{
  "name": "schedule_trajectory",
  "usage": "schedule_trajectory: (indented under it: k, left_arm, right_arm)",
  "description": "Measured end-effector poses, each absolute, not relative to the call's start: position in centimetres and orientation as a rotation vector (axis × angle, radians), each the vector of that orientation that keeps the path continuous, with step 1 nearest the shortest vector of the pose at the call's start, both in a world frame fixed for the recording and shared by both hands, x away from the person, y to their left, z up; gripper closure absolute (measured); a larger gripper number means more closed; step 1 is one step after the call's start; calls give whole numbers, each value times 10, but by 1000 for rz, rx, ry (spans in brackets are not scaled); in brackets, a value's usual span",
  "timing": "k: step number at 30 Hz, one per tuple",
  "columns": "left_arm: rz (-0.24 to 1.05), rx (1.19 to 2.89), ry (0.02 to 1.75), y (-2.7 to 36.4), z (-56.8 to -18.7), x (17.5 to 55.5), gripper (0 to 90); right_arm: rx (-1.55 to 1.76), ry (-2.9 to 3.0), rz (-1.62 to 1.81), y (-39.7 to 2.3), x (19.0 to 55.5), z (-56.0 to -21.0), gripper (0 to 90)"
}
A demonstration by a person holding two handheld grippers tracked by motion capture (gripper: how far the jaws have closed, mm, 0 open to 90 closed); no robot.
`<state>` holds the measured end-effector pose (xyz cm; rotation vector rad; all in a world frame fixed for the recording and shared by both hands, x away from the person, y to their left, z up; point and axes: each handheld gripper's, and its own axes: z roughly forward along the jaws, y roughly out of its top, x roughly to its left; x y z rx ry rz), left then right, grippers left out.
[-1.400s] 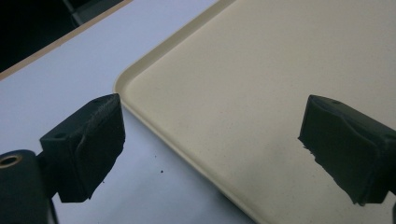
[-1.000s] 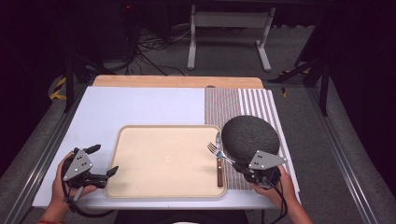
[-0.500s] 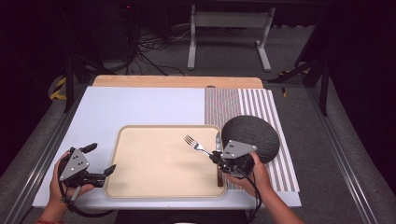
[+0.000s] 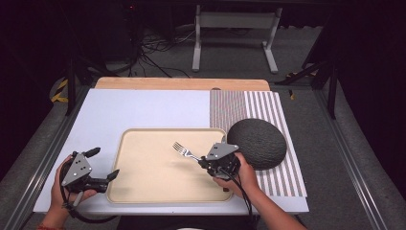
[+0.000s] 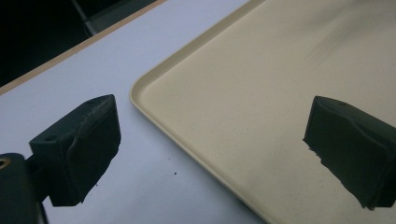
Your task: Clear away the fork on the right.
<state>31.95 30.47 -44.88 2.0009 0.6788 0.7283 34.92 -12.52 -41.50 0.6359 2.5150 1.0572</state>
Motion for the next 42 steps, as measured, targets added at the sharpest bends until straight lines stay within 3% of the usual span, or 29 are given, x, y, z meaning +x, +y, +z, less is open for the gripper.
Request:
schedule_trajectory:
  k: [33, 36, 38, 40, 42]
  left_arm:
    - [723, 2024, 659, 301, -450, 318, 48]
    - [731, 2031, 654, 301, -450, 318, 49]
    - [728, 2032, 654, 300, -450, 319, 49]
    - [733, 2036, 650, 300, -450, 319, 49]
    - [738, 2036, 649, 301, -450, 319, 49]
  right_arm:
    - [604, 2699, 951, -92, 339, -447, 780]
    - [592, 2703, 957, -93, 339, -447, 744]
    - [597, 2700, 966, -94, 340, -446, 658]
    - [588, 2685, 992, -97, 341, -443, 662]
    - [544, 2661, 1038, -98, 341, -439, 725]
